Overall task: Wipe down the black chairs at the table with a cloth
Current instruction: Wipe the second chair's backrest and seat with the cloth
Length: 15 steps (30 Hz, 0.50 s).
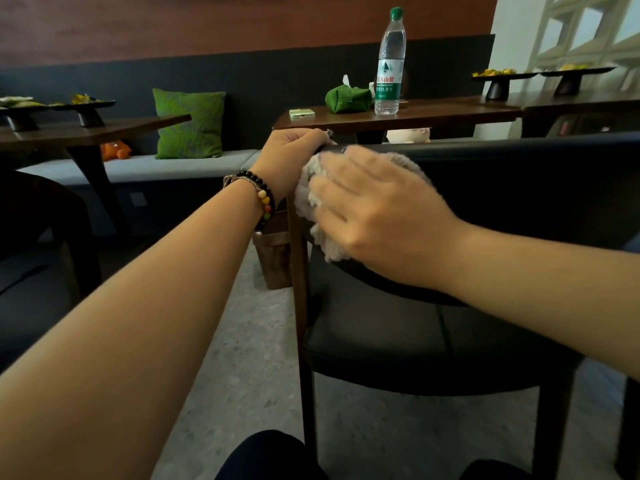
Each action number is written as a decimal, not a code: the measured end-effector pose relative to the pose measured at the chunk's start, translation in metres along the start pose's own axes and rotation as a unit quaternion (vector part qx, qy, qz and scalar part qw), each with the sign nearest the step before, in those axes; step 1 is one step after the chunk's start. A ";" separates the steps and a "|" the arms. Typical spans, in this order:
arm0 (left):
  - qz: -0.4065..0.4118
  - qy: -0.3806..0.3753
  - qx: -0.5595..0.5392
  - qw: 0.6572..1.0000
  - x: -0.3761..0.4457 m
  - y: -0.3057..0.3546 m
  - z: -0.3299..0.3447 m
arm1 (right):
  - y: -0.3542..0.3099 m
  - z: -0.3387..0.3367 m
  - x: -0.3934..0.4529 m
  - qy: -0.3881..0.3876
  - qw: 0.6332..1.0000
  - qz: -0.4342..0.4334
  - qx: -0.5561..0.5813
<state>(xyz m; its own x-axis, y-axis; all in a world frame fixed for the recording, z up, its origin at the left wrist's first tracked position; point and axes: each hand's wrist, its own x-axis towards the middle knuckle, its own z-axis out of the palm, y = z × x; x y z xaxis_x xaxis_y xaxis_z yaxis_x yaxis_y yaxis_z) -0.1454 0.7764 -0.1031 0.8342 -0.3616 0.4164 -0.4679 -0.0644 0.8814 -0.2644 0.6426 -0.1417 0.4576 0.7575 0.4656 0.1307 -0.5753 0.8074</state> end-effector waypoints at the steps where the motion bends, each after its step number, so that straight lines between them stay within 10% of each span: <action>1: -0.003 0.000 -0.001 1.000 0.000 0.000 0.000 | 0.001 0.000 0.000 0.023 1.000 0.009 0.004; 9: -0.017 -0.014 0.007 1.000 -0.004 0.003 0.000 | -0.053 0.026 -0.036 -0.246 0.960 -0.136 0.015; 15: 0.008 0.028 0.002 1.000 -0.004 0.001 0.004 | -0.022 0.005 -0.012 0.046 0.996 0.068 0.046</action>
<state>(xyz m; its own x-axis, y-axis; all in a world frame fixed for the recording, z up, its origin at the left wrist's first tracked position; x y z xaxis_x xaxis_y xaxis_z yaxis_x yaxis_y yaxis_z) -0.1500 0.7735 -0.1050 0.8418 -0.3108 0.4414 -0.4817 -0.0635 0.8740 -0.2681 0.6440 -0.1669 0.3938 0.6935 0.6032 0.1553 -0.6971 0.7000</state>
